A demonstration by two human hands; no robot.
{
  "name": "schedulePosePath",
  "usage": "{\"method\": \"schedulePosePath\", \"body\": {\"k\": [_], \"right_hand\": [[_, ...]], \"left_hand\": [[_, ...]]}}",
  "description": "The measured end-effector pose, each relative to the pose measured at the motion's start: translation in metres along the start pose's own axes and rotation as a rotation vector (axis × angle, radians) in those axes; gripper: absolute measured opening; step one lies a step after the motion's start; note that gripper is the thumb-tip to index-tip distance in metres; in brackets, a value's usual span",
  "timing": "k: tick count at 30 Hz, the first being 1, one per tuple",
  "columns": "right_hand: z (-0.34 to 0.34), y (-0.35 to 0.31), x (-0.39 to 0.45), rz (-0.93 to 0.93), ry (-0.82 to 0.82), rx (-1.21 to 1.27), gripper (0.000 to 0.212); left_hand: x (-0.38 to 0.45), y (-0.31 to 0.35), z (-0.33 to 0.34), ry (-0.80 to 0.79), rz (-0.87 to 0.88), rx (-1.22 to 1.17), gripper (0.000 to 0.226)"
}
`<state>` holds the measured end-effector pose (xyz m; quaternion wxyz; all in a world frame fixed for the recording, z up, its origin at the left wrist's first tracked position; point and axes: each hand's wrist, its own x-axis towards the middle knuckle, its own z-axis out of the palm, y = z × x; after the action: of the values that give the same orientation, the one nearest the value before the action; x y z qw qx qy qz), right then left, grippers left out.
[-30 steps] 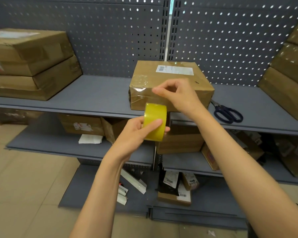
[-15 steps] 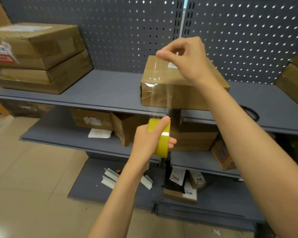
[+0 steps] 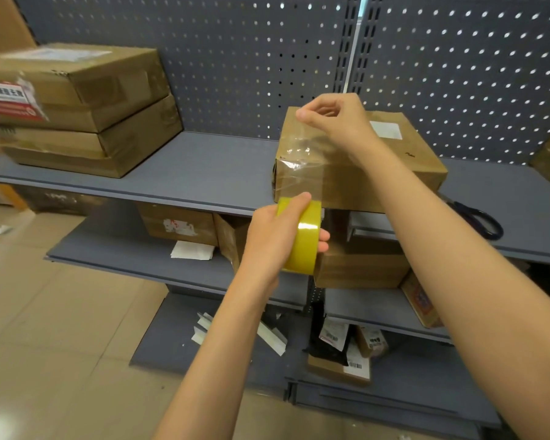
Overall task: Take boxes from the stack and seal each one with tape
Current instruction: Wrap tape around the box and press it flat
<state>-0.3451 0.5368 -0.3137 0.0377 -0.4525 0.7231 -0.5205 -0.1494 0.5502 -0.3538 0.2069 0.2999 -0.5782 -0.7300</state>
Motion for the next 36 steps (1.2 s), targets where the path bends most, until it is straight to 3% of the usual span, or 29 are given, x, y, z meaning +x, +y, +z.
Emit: {"method": "schedulePosePath", "body": {"k": [15,19,24,26,28,29,31,33,36], "right_hand": [[0.011,0.028,0.015,0.108,-0.032,-0.215,0.014],[0.013,0.028,0.016,0.149,-0.003,-0.282,0.047],[0.014,0.02,0.008,-0.004,0.244,-0.338,0.022],[0.015,0.01,-0.003,-0.131,0.181,-0.307,0.026],[0.02,-0.001,-0.016,-0.158,-0.014,-0.32,0.034],[0.024,-0.002,-0.022,-0.127,-0.139,-0.391,0.032],[0.029,0.004,-0.028,-0.055,-0.307,-0.674,0.05],[0.03,0.011,-0.03,-0.039,-0.338,-0.84,0.06],[0.031,0.012,-0.031,-0.043,-0.319,-0.868,0.06]], "left_hand": [[0.026,-0.01,0.002,0.004,-0.087,0.013,0.026],[0.027,-0.013,0.001,0.013,-0.107,0.001,0.027],[0.027,-0.015,0.001,0.014,-0.073,-0.021,0.024],[0.028,-0.017,0.001,0.012,-0.067,-0.029,0.023],[0.028,-0.02,0.002,0.017,-0.06,-0.033,0.022],[0.029,-0.022,0.002,0.022,-0.052,-0.033,0.021],[0.029,-0.026,0.003,0.033,-0.034,-0.029,0.019],[0.028,-0.03,0.005,0.054,-0.01,-0.026,0.019],[0.026,-0.038,0.005,0.106,0.05,0.0,0.026]]}}
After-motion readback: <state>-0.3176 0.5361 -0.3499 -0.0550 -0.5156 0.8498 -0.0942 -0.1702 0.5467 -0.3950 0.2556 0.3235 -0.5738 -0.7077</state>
